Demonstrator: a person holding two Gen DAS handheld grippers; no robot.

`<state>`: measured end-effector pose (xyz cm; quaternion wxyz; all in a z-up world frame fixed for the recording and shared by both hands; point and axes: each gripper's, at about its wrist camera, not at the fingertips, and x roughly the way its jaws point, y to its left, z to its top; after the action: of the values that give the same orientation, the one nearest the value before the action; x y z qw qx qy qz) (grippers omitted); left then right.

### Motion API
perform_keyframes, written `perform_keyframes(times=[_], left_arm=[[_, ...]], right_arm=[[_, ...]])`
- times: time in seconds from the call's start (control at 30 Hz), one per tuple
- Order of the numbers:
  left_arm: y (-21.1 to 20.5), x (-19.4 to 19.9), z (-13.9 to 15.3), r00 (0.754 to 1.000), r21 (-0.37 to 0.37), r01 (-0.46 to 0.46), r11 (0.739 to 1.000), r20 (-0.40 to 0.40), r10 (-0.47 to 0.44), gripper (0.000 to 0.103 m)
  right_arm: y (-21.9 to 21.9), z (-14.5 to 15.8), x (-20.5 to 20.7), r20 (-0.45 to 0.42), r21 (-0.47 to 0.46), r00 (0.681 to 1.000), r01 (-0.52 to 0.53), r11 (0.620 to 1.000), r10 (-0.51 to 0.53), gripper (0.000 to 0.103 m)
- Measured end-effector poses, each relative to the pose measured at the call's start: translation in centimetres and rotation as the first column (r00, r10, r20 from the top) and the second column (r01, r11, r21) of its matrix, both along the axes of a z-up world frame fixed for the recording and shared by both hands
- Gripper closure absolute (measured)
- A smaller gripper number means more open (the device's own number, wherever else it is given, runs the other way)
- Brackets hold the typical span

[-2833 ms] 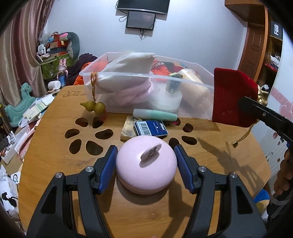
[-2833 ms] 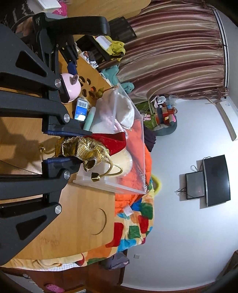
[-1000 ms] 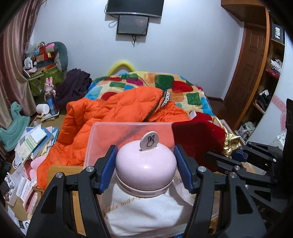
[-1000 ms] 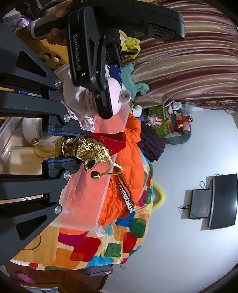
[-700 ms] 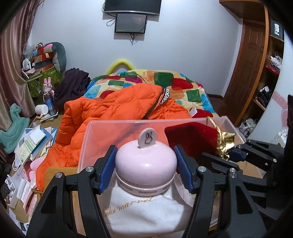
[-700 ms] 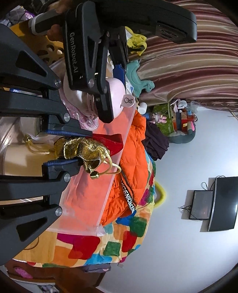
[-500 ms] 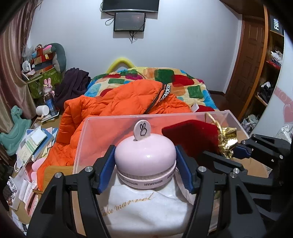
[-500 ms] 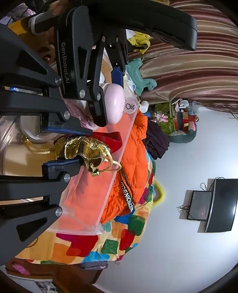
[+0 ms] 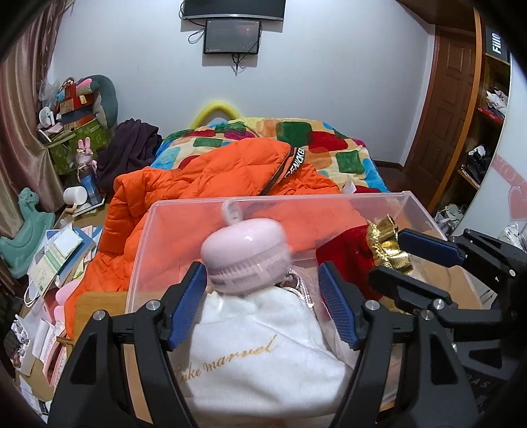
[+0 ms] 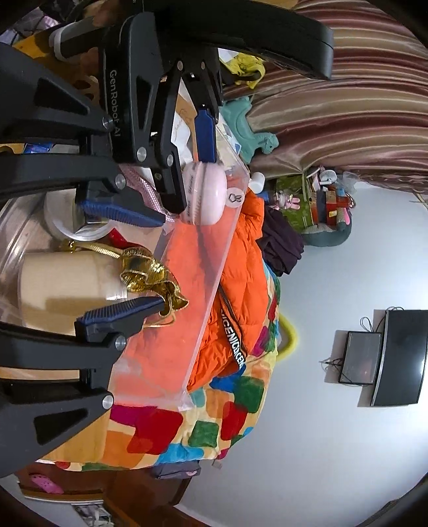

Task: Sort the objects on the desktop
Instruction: 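Open the left tool inside the box while right tool releases the red pouch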

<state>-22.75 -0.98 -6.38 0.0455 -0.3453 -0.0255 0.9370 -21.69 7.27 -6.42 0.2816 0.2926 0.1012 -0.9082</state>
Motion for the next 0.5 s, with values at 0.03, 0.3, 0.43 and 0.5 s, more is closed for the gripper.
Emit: perform_keyframes(times=[0.03, 0.3, 0.43, 0.5], left_arm=[[0.0, 0.1, 0.1, 1.0, -0.001, 0.0, 1.0, -0.002, 0.0, 0.031], [0.1, 1.6, 1.3, 0.999, -0.004, 0.007, 1.0, -0.038, -0.007, 0.023], [-0.1, 2.9, 2.4, 0.997, 0.007, 0.018, 1.0, -0.069, -0.018, 0.02], [-0.3, 3.7, 3.0, 0.996, 0.018, 0.03, 0.999, -0.087, -0.028, 0.019]], right_arm=[[0.1, 0.1, 0.0, 0.0, -0.005, 1.0, 0.004, 1.0, -0.004, 0.062], [1.4, 1.6, 1.3, -0.035, -0.035, 0.999, 0.037, 0.999, -0.038, 0.052], [2.0, 2.6, 2.8, -0.066, -0.047, 0.996, 0.049, 0.998, -0.052, 0.047], [2.3, 3.0, 3.4, -0.078, -0.058, 0.995, 0.057, 0.997, -0.061, 0.039]])
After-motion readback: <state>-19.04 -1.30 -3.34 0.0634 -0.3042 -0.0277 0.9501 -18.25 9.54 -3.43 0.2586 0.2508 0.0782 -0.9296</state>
